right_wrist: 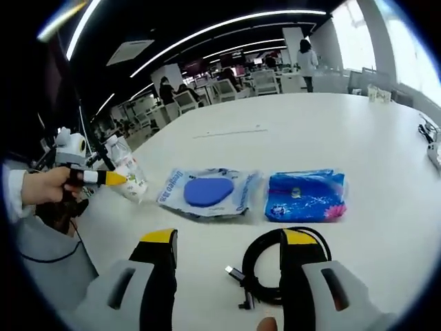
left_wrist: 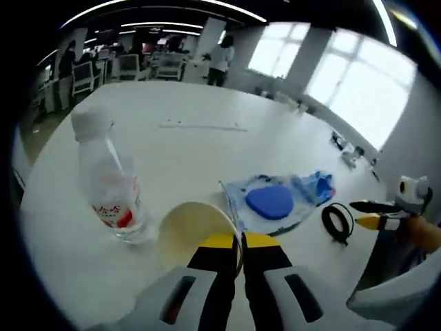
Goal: Arrange the tabletop items into an orderly group along one side of the table until the central work area is clear of visible clutter.
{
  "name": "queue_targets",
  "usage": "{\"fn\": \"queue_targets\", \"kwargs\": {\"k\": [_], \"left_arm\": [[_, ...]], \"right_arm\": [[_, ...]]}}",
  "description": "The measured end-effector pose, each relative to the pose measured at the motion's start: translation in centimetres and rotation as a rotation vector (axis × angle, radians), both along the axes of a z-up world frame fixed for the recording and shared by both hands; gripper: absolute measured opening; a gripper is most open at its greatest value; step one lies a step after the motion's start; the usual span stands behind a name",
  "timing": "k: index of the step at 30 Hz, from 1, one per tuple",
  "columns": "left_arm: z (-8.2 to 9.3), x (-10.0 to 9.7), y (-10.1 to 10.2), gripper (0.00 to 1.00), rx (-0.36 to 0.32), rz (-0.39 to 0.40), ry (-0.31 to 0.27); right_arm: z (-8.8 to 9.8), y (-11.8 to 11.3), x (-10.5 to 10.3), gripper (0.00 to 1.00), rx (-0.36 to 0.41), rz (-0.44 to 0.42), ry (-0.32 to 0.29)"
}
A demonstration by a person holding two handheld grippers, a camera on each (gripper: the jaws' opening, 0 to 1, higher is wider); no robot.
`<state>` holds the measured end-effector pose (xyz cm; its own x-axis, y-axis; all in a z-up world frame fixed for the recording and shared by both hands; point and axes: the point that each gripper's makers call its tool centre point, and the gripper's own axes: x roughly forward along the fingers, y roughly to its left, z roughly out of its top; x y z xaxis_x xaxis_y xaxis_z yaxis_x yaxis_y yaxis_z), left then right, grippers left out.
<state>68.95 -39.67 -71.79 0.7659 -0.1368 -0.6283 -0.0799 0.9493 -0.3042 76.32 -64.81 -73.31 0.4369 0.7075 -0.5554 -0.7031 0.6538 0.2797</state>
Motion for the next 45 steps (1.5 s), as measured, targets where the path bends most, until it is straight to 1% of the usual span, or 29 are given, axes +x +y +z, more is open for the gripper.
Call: {"fn": "queue_targets", "kwargs": {"k": [4,6,7,9,11,12,14,16,18,21,24,28,30,32,35,40,42,45], "left_arm": [[-0.1,0.2,0.1,0.0,0.161,-0.124,0.06],[-0.1,0.6,0.2,0.0,0.262,-0.202,0.07],[-0.2,0.7,0.3,0.0,0.28,-0.221,0.08],[-0.1,1.1,0.2,0.0,0.291,-0.239,0.082],[0.1,1.6,0.3,0.0,0.323,-0.268,0.09],[0.1,1.9,0.4,0.0,0.329,-0.282,0.097],[-0.2,2.4,0.5,0.0,0.313,-0.292,0.118],[-0.6,2.8,1.1,0.0,0.325,-0.308,0.14],[-0.8,2.9,1.1,0.0,0.35,-0.332,0.161],[-1.0,3.1,0.9,0.0,0.342,-0.35,0.173],[-1.5,3.1,0.6,0.0,0.342,-0.388,0.207],[-2.2,3.6,1.3,0.0,0.348,-0.409,0.236],[-2.4,3.7,1.3,0.0,0.373,-0.434,0.25],[-2.8,3.8,1.4,0.0,0.367,-0.443,0.269],[-3.0,4.1,1.1,0.0,0.34,-0.438,0.277],[-3.3,4.3,0.9,0.0,0.34,-0.467,0.294],[-3.3,4.2,0.7,0.0,0.317,-0.452,0.305],[-3.3,4.1,0.6,0.0,0.339,-0.468,0.308]], "right_arm": [[0.0,-0.3,0.1,0.57,0.002,-0.005,0.001],[-0.1,-0.5,0.1,0.57,0.007,-0.013,0.004],[-0.1,-0.6,0.1,0.57,0.007,-0.016,0.007],[-0.4,-1.0,0.0,0.57,0.005,-0.022,0.014],[-0.5,-1.2,-0.1,0.57,0.003,-0.027,0.017],[-0.5,-1.5,0.0,0.57,0.006,-0.034,0.02],[-0.6,-1.7,0.0,0.57,0.007,-0.04,0.021],[-0.7,-1.9,0.0,0.57,0.005,-0.046,0.024],[-0.7,-2.1,0.1,0.57,0.004,-0.051,0.025],[-0.8,-2.7,0.2,0.57,0.002,-0.063,0.029],[-0.8,-2.9,0.3,0.57,0.001,-0.073,0.03],[-1.1,-3.1,0.1,0.57,-0.003,-0.08,0.037],[-1.3,-3.2,0.0,0.57,-0.005,-0.082,0.04],[-1.4,-3.3,-0.2,0.57,-0.008,-0.082,0.044],[-1.6,-3.4,-0.3,0.57,-0.011,-0.084,0.05],[-1.7,-3.8,-0.3,0.57,-0.015,-0.094,0.054],[-1.8,-4.0,-0.3,0.57,-0.015,-0.104,0.058],[-2.0,-4.2,-0.4,0.57,-0.015,-0.107,0.061]]}}
